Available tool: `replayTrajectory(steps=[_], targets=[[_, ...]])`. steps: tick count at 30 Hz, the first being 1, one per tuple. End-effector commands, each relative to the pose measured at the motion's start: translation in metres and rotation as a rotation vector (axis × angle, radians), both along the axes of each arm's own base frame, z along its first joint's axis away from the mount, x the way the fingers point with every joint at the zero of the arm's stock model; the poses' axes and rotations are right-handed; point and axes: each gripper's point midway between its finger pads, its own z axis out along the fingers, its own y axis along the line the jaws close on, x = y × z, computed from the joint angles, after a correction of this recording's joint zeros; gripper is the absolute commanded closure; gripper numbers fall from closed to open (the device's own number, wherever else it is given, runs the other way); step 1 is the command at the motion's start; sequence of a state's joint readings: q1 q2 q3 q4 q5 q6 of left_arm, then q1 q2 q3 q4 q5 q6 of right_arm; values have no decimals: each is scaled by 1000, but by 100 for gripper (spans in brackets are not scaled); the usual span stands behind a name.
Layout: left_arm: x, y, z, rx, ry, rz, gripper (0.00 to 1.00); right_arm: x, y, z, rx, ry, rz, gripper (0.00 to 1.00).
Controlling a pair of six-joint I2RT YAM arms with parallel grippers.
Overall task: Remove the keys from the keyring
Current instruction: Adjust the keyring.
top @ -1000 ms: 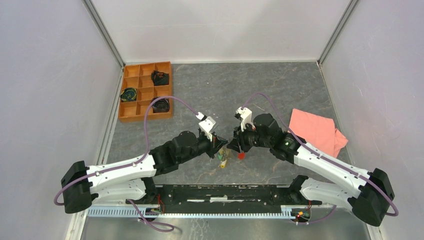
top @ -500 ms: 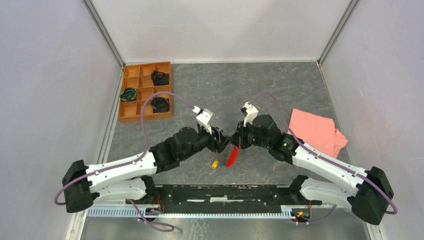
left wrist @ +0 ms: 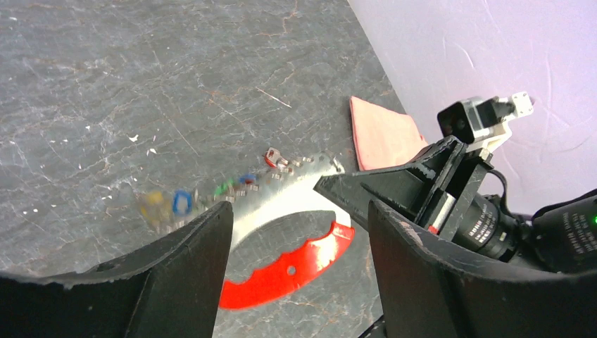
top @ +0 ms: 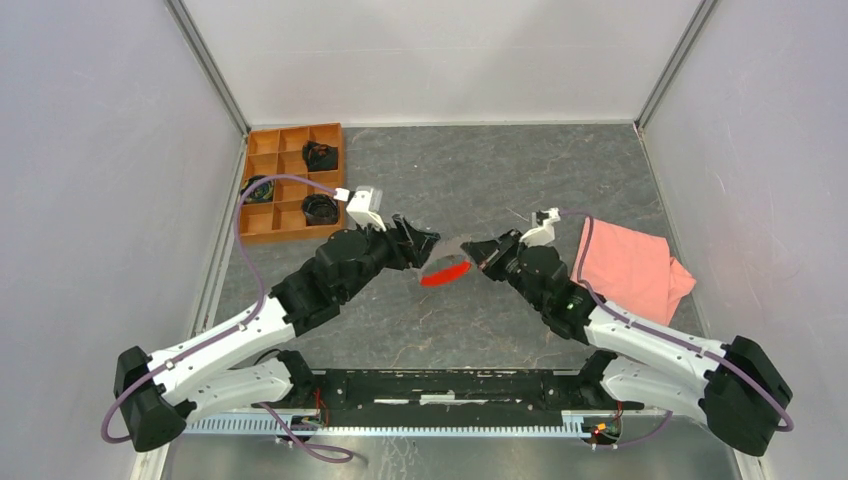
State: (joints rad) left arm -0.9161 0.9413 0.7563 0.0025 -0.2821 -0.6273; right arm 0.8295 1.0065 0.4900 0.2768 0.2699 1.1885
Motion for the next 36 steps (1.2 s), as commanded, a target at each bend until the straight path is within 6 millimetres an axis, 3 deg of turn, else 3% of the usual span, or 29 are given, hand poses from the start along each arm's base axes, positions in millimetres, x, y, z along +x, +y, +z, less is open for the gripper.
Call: replayTrajectory(steps=[1, 8, 13, 20, 26, 30, 36], targets=[[6, 8, 25, -156, 49, 90, 23, 26, -14, 69, 426, -116, -192, 100], [9, 10, 29, -286, 86, 137, 23, 39, -26, 96, 594, -185, -301, 100], [7, 14, 23, -398, 126, 162, 23, 46, -33, 104, 659, -195, -369, 100], [18, 4, 41, -556, 99, 168, 23, 52, -17, 115, 730, -183, -347, 100], [35, 3, 27, -634, 138, 261, 24, 51, -4, 127, 794, -176, -340, 100], [44, 2, 31, -680, 114, 290, 27, 48, 6, 127, 825, -154, -330, 98], [54, 4, 42, -733, 65, 324, 40, 43, 11, 124, 832, -134, -334, 98]])
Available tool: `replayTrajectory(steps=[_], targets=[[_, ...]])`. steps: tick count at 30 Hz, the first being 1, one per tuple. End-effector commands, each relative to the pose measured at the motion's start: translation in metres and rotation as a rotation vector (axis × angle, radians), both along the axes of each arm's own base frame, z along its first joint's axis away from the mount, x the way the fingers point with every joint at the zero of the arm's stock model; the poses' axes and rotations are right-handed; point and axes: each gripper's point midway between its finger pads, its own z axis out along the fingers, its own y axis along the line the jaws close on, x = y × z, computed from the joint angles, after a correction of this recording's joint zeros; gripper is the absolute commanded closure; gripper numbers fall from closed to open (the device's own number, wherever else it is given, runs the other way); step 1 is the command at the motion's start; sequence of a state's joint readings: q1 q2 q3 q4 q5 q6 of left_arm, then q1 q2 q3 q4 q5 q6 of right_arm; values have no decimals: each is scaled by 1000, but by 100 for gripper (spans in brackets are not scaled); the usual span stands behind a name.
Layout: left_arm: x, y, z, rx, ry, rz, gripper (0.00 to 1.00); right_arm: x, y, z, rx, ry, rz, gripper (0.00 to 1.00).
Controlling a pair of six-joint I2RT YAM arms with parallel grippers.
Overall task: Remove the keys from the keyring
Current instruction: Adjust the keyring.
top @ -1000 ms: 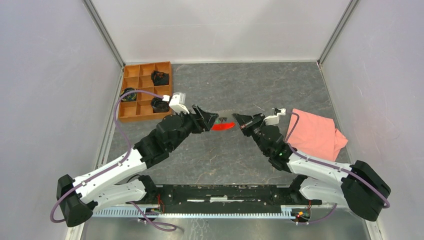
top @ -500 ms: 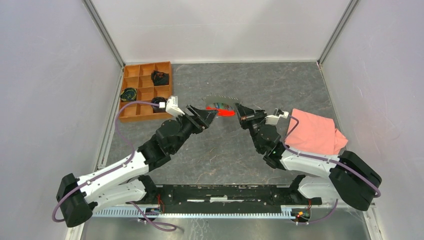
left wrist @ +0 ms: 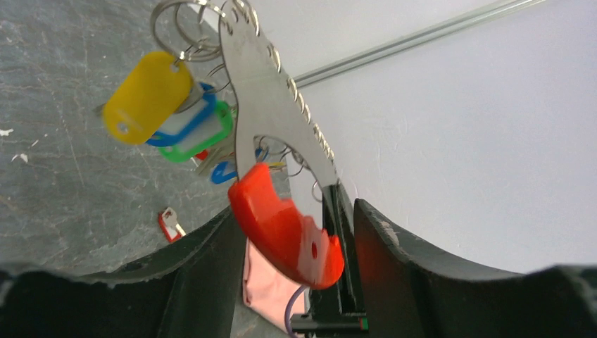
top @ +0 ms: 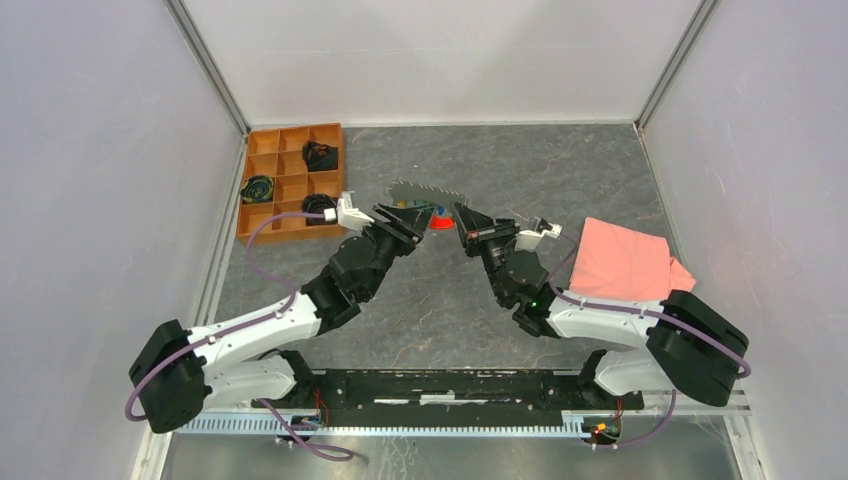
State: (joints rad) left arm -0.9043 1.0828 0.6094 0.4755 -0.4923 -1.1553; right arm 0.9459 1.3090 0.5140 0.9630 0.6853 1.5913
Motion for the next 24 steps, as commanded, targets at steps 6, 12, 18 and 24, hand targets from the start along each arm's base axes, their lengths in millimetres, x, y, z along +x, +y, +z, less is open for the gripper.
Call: replayTrajectory(steps=[6, 12, 18, 24], targets=[[14, 11, 34, -103, -72, 98, 76, -3, -5, 30, 134, -23, -24, 97], [15, 9, 29, -34, -34, 78, 98, -12, -7, 30, 135, -54, 11, 82], [27, 14, 20, -1, 36, -14, 98, -30, 0, 39, 70, -149, 109, 74], [31, 28, 20, 67, 59, -127, 98, -49, -5, 29, -168, -258, 138, 61]])
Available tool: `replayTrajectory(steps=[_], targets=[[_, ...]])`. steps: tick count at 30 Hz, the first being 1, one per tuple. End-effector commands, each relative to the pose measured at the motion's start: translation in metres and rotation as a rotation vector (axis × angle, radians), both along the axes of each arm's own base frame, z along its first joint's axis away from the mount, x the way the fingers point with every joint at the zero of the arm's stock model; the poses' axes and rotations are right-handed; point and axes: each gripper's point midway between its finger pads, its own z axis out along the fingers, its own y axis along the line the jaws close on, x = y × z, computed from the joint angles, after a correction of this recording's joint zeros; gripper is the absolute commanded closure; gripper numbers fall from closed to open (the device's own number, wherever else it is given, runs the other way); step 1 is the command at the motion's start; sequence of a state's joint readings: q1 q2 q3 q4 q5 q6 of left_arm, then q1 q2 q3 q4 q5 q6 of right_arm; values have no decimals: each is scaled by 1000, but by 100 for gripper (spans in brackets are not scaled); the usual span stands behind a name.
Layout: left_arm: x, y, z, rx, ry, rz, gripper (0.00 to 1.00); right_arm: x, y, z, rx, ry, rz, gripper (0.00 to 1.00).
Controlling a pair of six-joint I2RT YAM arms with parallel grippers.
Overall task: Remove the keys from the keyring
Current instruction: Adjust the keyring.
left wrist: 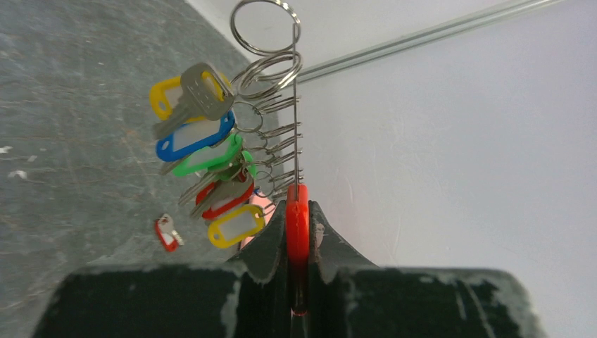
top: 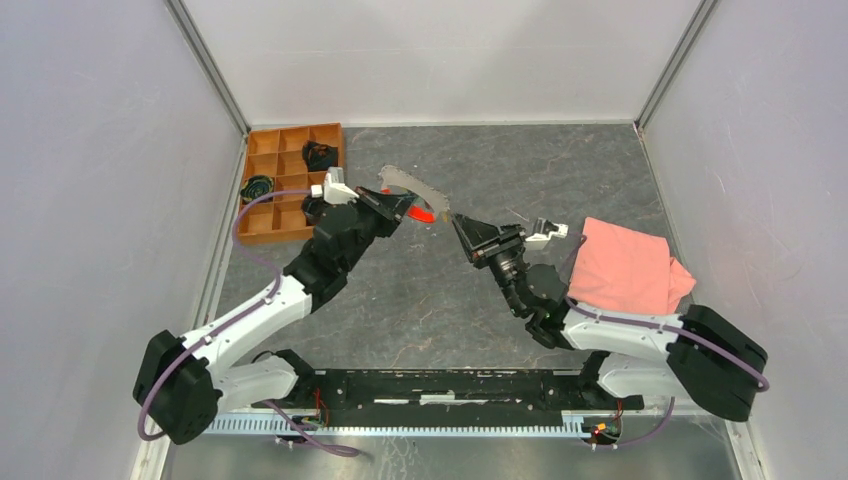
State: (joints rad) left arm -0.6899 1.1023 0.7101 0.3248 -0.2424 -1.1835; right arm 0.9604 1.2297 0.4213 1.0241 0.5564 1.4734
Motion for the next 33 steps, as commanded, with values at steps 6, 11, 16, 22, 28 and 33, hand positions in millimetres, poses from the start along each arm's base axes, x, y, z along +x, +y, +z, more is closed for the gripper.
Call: replayTrajectory(steps=[6, 11, 16, 22, 28, 33], targets=[[-5, 19, 11, 128, 23, -275, 98, -24, -23, 14, -500, -329, -50, 54], [-22, 15, 9, 198, 30, -503, 98, -23, -46, -1, -883, -454, -129, 27], [-42, 1, 12, 228, 4, -707, 98, -33, -68, -10, -1060, -552, -161, 8], [-64, -10, 29, 207, -75, -889, 98, -69, -57, -11, -1177, -881, -55, 18], [-81, -17, 42, 204, -137, -973, 98, -106, -41, -6, -1172, -1146, 65, 28], [-98, -25, 48, 203, -175, -1040, 98, -128, -27, -2, -1141, -1273, 176, 41]])
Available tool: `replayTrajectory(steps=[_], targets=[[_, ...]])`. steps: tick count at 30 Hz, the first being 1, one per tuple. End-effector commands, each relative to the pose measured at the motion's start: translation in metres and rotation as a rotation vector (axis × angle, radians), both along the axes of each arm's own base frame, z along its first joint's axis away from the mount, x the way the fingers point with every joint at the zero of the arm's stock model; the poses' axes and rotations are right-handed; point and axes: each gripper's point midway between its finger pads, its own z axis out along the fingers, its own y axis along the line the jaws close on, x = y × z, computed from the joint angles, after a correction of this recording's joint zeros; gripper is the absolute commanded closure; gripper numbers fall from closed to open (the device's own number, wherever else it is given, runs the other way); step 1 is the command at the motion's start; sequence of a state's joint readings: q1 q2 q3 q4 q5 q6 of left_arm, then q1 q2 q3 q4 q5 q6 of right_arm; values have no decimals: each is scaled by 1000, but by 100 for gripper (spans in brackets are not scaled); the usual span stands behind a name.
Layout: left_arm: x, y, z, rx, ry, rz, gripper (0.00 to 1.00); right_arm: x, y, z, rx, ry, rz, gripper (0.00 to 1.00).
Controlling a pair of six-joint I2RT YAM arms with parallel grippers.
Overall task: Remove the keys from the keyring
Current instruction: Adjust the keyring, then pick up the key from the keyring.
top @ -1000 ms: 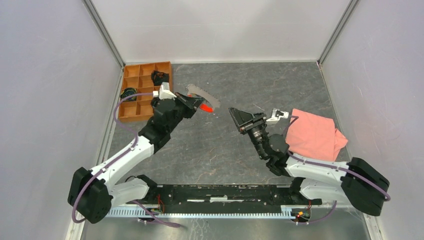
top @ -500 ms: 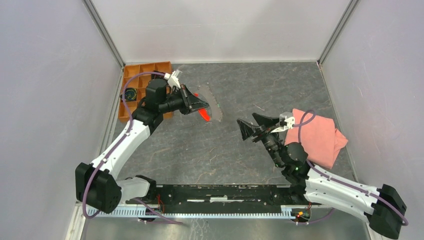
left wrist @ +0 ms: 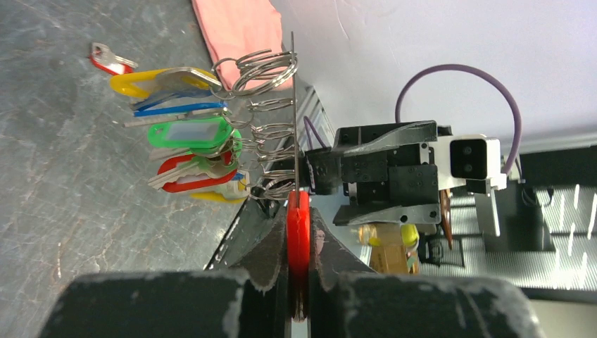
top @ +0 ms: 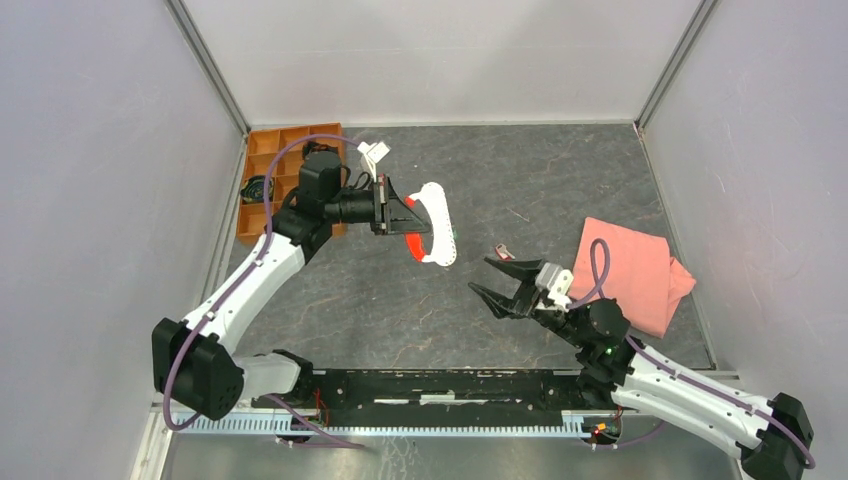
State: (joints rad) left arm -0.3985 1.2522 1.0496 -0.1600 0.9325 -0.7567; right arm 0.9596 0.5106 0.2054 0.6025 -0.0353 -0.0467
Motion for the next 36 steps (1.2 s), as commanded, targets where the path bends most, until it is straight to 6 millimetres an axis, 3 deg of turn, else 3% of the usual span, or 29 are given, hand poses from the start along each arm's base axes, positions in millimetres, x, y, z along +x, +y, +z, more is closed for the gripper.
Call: replayTrajectory(steps=[1, 6, 15, 22, 36], targets=[[-25, -6, 36, -67, -142, -141, 98, -29, 17, 13, -65, -112, 182, 44], [-38, -10, 43, -84, -150, -199, 98, -37, 22, 10, -116, -117, 236, 54], [-50, -9, 52, -101, -172, -225, 98, -49, 25, 11, -111, -105, 299, 63], [-55, -8, 60, -111, -192, -231, 98, -46, 22, 9, -102, -93, 277, 62], [-67, -8, 69, -125, -221, -246, 98, -43, 22, 23, -72, -114, 260, 61]])
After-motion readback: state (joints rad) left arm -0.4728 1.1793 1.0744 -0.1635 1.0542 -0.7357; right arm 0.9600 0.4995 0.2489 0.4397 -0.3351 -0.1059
